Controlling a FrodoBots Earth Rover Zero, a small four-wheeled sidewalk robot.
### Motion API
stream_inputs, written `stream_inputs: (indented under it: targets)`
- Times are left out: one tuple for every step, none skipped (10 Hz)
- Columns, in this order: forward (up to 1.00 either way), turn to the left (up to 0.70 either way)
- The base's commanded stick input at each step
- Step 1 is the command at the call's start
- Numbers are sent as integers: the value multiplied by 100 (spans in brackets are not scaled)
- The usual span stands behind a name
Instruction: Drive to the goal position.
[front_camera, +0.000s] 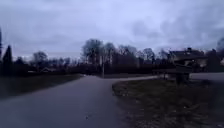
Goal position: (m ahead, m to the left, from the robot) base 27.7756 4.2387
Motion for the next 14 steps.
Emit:
stream_inputs:
  targets:
    - [70, 0]
    - [70, 0]
    - [70, 0]
    - [70, 0]
    - [70, 0]
    - [70, 0]
    - [70, 0]
    - [70, 0]
    - [70, 0]
    - [70, 0]
    - [70, 0]
    - [70, 8]
    - [70, 31]
    - [70, 35]
